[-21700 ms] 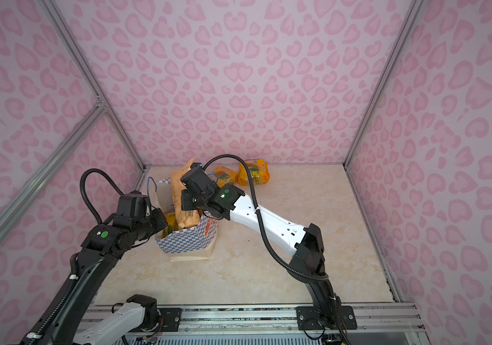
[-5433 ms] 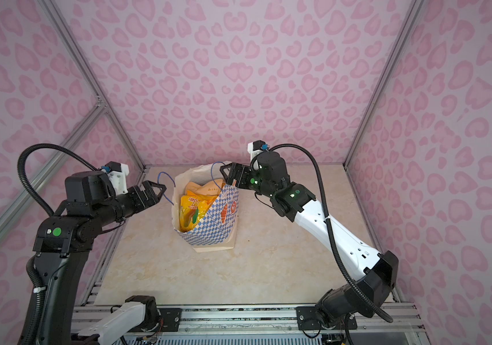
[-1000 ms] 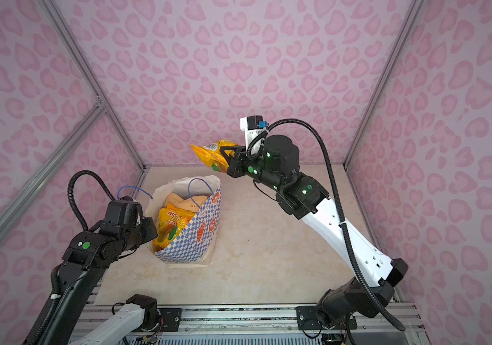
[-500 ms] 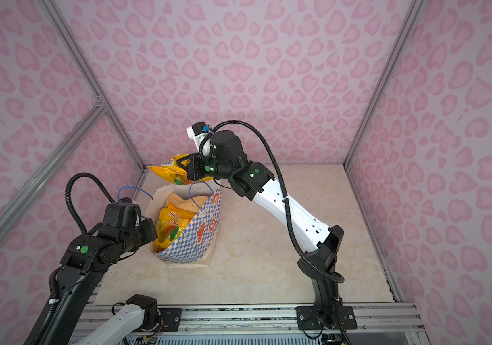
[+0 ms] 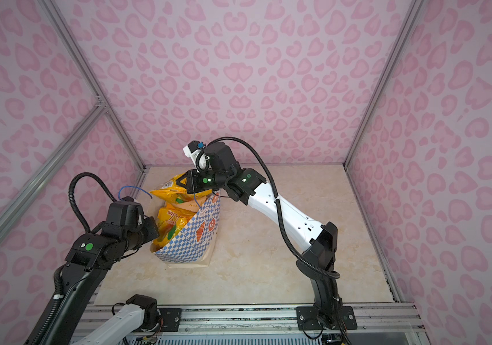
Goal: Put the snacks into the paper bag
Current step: 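Lower the yellow snack pack into the bag and open the right gripper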
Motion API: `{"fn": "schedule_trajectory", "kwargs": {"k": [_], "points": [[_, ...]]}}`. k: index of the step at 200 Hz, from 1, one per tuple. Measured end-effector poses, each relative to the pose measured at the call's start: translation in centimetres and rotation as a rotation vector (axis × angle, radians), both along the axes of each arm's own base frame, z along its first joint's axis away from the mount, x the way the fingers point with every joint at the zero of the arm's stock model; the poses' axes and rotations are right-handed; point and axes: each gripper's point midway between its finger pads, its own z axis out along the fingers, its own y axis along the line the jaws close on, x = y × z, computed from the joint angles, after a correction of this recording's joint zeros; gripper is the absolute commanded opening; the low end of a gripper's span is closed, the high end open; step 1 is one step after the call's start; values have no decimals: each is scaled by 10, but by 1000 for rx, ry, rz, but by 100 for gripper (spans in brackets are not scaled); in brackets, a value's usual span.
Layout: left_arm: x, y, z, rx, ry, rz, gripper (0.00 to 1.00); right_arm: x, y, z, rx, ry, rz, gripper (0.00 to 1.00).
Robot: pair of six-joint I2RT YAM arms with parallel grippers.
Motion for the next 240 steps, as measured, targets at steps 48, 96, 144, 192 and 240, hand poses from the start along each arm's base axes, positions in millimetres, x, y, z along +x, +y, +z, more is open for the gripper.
{"fn": "schedule_trajectory", "kwargs": {"k": [48,96,144,192,240], "points": [[-1,0,2,-7,-9,4,4,25,12,-28,-21,43,-31,0],[-2,0,3,-8,-13,4,4,52,25,-49,-36,57,-63,0],[-2,1,2,-7,-12,5,4,68,16,-79,-117,112,-147,0],[0,0,1,-5,-10,5,4,73,3,-111,-223,138,-232,0],[1,1,1,-4,-10,7,4,78,7,-131,-248,152,-250,11]]}}
